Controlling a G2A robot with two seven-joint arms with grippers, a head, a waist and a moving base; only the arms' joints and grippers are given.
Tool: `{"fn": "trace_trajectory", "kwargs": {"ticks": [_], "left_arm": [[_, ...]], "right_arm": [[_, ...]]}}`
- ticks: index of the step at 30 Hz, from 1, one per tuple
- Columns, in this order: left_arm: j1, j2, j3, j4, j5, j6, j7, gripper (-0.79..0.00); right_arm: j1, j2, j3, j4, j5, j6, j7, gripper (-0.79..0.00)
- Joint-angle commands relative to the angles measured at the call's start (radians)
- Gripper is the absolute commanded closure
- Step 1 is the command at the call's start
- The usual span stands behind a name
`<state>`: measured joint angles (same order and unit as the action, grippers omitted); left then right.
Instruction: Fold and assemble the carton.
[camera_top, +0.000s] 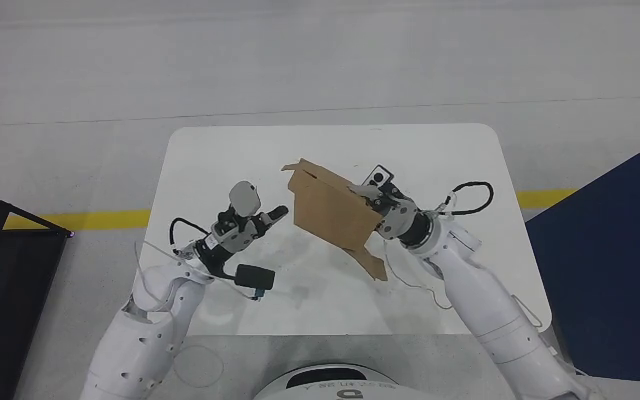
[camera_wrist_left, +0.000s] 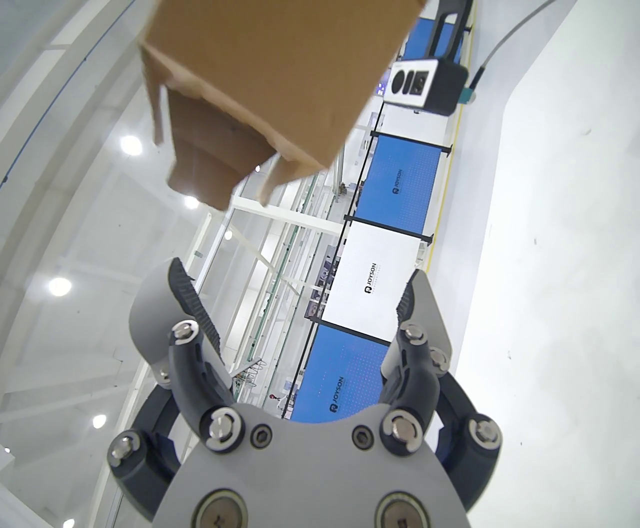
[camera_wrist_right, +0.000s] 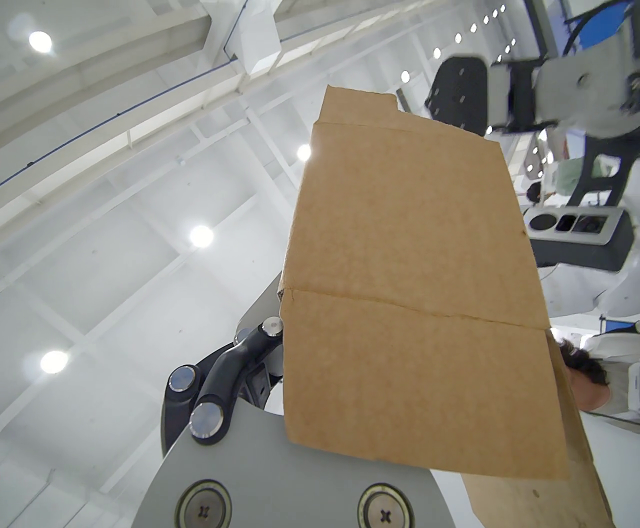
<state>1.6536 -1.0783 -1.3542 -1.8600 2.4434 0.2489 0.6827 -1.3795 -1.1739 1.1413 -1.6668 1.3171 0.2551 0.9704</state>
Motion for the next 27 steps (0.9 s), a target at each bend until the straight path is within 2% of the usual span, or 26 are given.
{"fn": "trace_trajectory", "kwargs": {"ticks": [1, 7, 27], "left_arm": [[0.000, 0.000, 0.004, -0.020, 0.029, 0.002, -0.005, -0.785], [0.002, 0.000, 0.014, -0.067, 0.077, -0.021, -0.039, -0.785], [-0.047, -0.001, 0.073, -0.072, 0.181, -0.110, -0.074, -0.785]], "right_arm": [[-0.005, 0.000, 0.004, -0.007, 0.008, 0.009, -0.026, 0.000], [-0.015, 0.001, 0.016, -0.023, 0.005, 0.029, -0.033, 0.000], [-0.031, 0.006, 0.018, -0.054, -0.072, 0.081, -0.031, 0.000]]}}
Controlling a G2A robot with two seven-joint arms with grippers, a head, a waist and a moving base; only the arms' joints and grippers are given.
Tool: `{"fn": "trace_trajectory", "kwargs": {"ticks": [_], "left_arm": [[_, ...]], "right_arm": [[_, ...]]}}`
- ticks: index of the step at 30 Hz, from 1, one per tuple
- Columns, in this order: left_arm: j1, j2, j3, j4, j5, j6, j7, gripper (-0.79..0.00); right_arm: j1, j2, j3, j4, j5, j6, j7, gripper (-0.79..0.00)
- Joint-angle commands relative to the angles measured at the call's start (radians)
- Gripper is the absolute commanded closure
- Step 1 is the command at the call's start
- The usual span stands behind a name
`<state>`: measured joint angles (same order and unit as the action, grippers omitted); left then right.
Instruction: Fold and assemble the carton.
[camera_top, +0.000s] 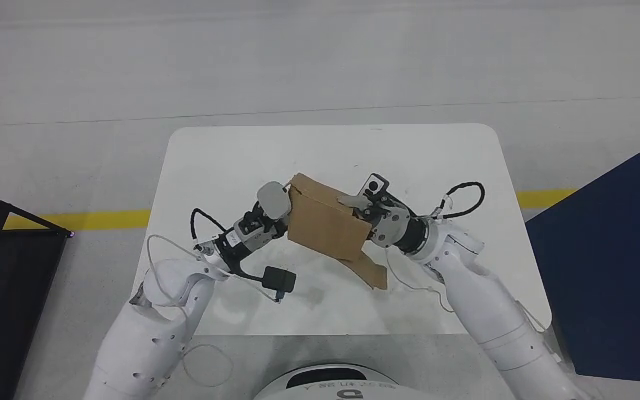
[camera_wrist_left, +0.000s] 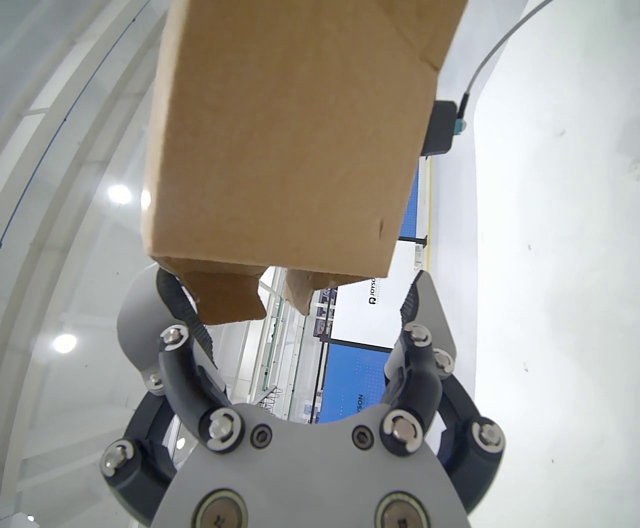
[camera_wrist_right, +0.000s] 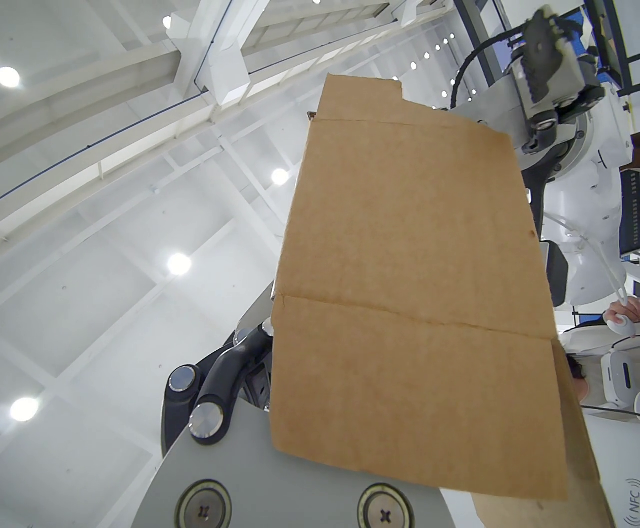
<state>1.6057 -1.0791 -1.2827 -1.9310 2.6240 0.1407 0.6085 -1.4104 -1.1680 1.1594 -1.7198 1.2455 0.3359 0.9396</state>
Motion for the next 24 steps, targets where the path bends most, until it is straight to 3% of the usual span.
{"fn": "trace_trajectory", "kwargs": {"ticks": [1, 13, 24], "left_arm": [[0.001, 0.001, -0.001, 0.000, 0.015, -0.005, -0.006, -0.785], [0.003, 0.002, 0.023, -0.015, 0.034, -0.014, -0.007, -0.785], [0.062, 0.008, -0.082, -0.003, -0.028, 0.070, -0.080, -0.785]], "right_arm": [[-0.001, 0.000, 0.000, -0.001, -0.001, 0.002, 0.000, 0.000], [-0.004, -0.001, -0.001, -0.005, -0.004, 0.006, -0.003, 0.000], [-0.010, 0.000, 0.016, -0.011, 0.029, 0.025, 0.019, 0.000]]}}
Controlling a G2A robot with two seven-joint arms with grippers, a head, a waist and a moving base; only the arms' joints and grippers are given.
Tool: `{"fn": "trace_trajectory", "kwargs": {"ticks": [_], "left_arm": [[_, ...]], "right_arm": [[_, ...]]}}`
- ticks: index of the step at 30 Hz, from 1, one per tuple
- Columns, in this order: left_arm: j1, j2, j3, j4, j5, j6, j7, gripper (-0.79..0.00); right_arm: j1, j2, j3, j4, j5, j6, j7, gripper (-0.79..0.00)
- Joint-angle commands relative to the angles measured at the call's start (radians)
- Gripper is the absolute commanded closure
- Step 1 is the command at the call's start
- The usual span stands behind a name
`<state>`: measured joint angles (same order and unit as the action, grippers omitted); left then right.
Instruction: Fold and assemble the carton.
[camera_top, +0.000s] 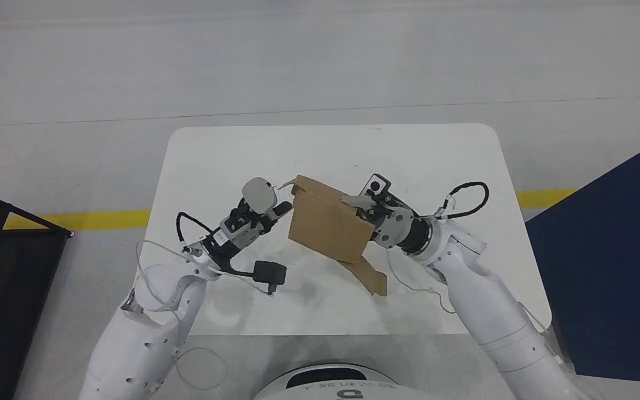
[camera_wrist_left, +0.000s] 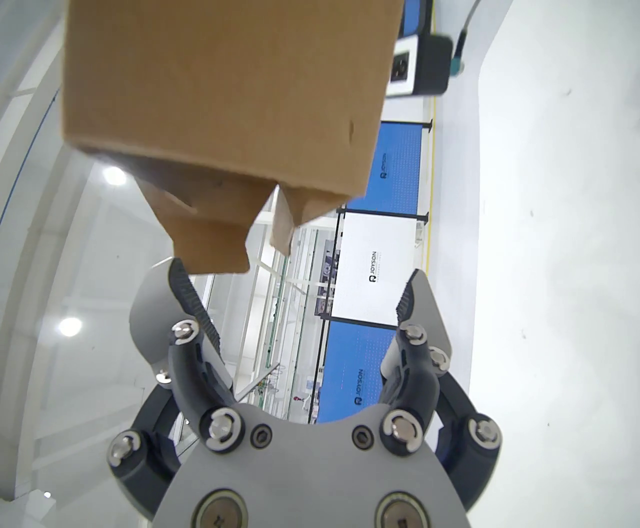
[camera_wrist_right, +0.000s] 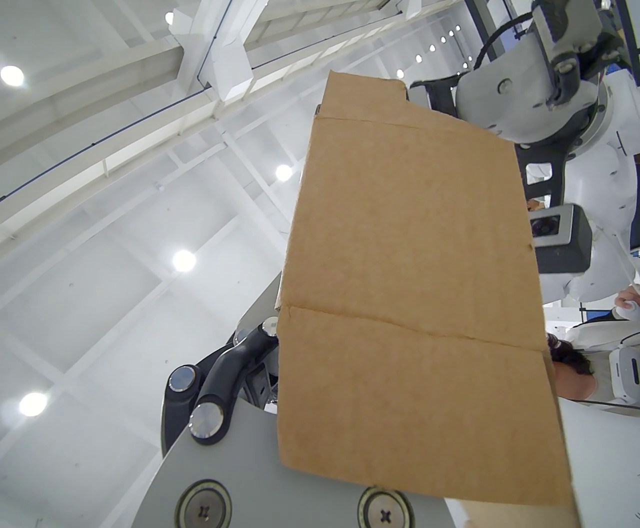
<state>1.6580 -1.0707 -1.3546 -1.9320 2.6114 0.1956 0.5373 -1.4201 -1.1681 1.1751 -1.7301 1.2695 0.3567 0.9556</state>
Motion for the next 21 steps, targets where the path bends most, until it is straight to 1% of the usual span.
{"fn": "trace_trajectory", "kwargs": {"ticks": [1, 3, 6, 10, 11, 13, 16, 18, 21], "left_arm": [[0.018, 0.000, -0.019, -0.003, -0.029, 0.025, -0.012, -0.785], [0.036, 0.001, -0.035, 0.002, -0.048, 0.033, -0.016, -0.785], [0.050, 0.002, -0.039, 0.043, -0.055, 0.013, -0.020, -0.785], [0.018, -0.003, 0.002, 0.109, -0.072, -0.018, -0.008, -0.785], [0.008, -0.007, 0.022, 0.117, -0.121, -0.025, 0.017, -0.785], [-0.021, -0.012, 0.038, 0.150, -0.221, -0.036, 0.058, -0.785], [-0.047, -0.023, 0.053, 0.180, -0.508, -0.086, 0.163, -0.785], [-0.055, -0.028, 0.063, 0.205, -0.730, -0.207, 0.237, -0.785], [-0.073, -0.034, 0.076, 0.256, -1.059, -0.479, 0.298, -0.785]], "right_arm": [[-0.001, 0.000, 0.002, -0.001, 0.008, 0.007, 0.005, 0.000], [-0.002, 0.000, 0.004, -0.004, 0.018, 0.011, 0.011, 0.000], [-0.004, -0.001, 0.007, -0.008, 0.056, 0.027, 0.034, 0.000], [-0.005, -0.003, 0.005, -0.004, 0.123, 0.063, 0.070, 0.000], [-0.005, -0.004, 0.005, -0.002, 0.139, 0.069, 0.075, 0.000], [-0.002, -0.006, 0.003, 0.002, 0.165, 0.079, 0.083, 0.000], [0.001, -0.007, 0.007, 0.006, 0.180, 0.088, 0.087, 0.000], [0.001, -0.007, 0.010, 0.008, 0.188, 0.092, 0.090, 0.000], [0.002, -0.007, 0.012, 0.012, 0.199, 0.106, 0.092, 0.000]]}}
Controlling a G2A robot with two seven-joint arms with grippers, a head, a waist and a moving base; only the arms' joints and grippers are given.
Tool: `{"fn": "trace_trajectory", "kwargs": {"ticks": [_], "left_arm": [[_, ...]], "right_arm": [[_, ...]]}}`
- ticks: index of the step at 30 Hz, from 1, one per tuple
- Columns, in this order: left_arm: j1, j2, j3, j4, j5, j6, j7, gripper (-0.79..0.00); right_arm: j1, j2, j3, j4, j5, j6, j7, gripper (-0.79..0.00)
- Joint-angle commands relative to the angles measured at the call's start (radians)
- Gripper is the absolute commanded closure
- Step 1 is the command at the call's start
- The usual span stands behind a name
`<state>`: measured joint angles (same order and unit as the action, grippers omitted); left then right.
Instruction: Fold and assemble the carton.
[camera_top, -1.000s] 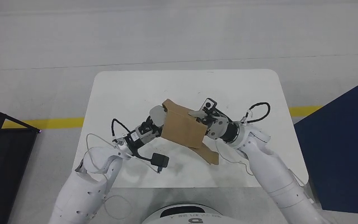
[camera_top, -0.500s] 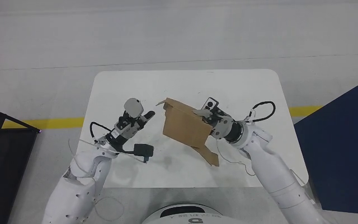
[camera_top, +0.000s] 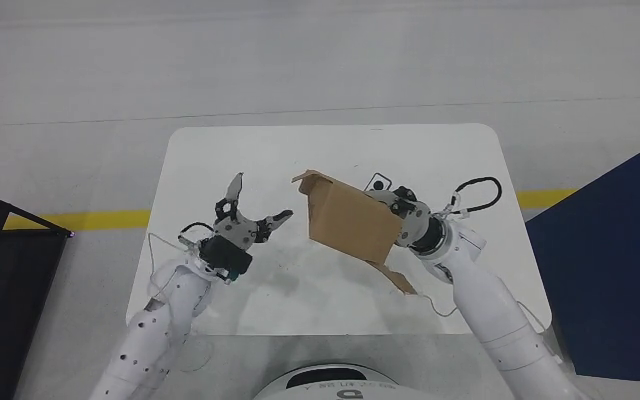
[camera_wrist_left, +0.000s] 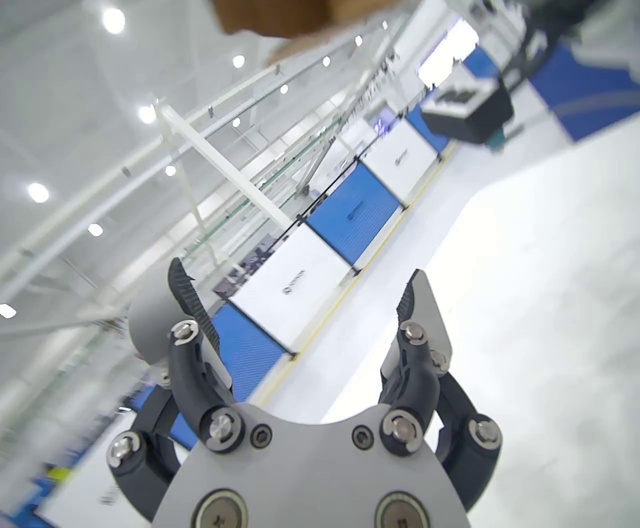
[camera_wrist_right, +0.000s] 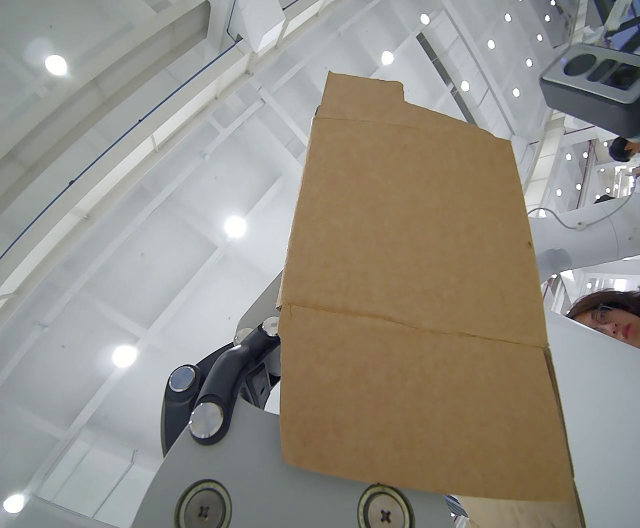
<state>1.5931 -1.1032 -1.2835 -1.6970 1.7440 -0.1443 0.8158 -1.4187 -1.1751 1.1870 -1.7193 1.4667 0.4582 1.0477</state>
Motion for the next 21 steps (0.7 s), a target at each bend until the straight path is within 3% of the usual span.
{"fn": "trace_trajectory", "kwargs": {"ticks": [1, 3, 4, 9, 17, 21], "left_arm": [[-0.016, -0.003, 0.010, 0.045, -0.285, -0.227, 0.024, -0.785], [-0.037, -0.007, 0.029, 0.100, -0.455, -0.396, -0.008, -0.785], [-0.054, -0.008, 0.032, 0.123, -0.512, -0.437, -0.033, -0.785], [-0.086, -0.015, 0.047, 0.132, -0.445, -0.347, -0.082, -0.785], [-0.116, -0.039, 0.117, 0.127, -0.639, -0.405, -0.102, -0.785], [-0.144, -0.048, 0.145, 0.114, -0.619, -0.394, -0.096, -0.785]], "right_arm": [[0.002, 0.000, 0.000, 0.003, -0.001, 0.009, -0.001, 0.000], [0.004, 0.000, 0.000, 0.005, -0.011, 0.015, -0.002, 0.000], [0.005, 0.001, -0.002, 0.005, -0.016, 0.020, 0.000, 0.000], [0.006, 0.001, -0.001, 0.001, -0.028, 0.024, 0.007, 0.000], [-0.002, 0.000, -0.007, -0.012, -0.019, 0.024, -0.034, 0.000], [-0.004, 0.001, -0.002, -0.018, -0.050, 0.012, -0.072, 0.000]]}}
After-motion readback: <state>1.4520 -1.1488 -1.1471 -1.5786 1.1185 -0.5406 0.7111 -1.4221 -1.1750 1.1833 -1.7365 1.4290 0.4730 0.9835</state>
